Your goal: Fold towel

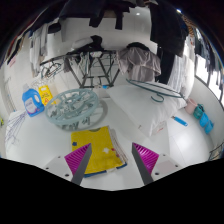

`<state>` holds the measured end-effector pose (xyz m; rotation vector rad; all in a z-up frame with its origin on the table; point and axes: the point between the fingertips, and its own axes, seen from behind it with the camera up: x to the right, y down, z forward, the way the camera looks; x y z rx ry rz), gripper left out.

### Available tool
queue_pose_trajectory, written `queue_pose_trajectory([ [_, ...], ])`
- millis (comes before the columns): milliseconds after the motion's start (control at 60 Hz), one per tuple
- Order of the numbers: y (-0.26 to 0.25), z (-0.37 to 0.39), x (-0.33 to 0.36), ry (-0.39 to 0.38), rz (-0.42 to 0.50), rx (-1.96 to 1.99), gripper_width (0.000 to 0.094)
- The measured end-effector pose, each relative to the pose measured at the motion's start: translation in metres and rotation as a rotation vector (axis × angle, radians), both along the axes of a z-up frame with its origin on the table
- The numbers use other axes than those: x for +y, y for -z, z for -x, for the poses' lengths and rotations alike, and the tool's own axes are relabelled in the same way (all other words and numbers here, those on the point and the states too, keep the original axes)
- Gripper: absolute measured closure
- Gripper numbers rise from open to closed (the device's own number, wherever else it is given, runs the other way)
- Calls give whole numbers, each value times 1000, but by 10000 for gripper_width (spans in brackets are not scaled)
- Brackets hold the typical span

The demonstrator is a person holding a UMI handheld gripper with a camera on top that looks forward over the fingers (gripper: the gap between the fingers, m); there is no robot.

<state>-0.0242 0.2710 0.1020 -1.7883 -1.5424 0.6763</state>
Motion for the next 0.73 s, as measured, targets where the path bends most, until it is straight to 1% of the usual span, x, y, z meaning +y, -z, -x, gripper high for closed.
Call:
queue_pose_trajectory([
  [133,-83,-72,-26,-18,38,25,92],
  [233,-135,-133,-47,-43,21,45,88],
  [300,-157,-174,-53,-47,6,54,88],
  [383,-172,-214,-66,-51,9,57,91],
  [483,-181,-244,-75,-31,20,66,93],
  [667,-179,-253,-78,-36,-6,66,88],
  [733,-174,-254,-82,-40,1,58,91],
])
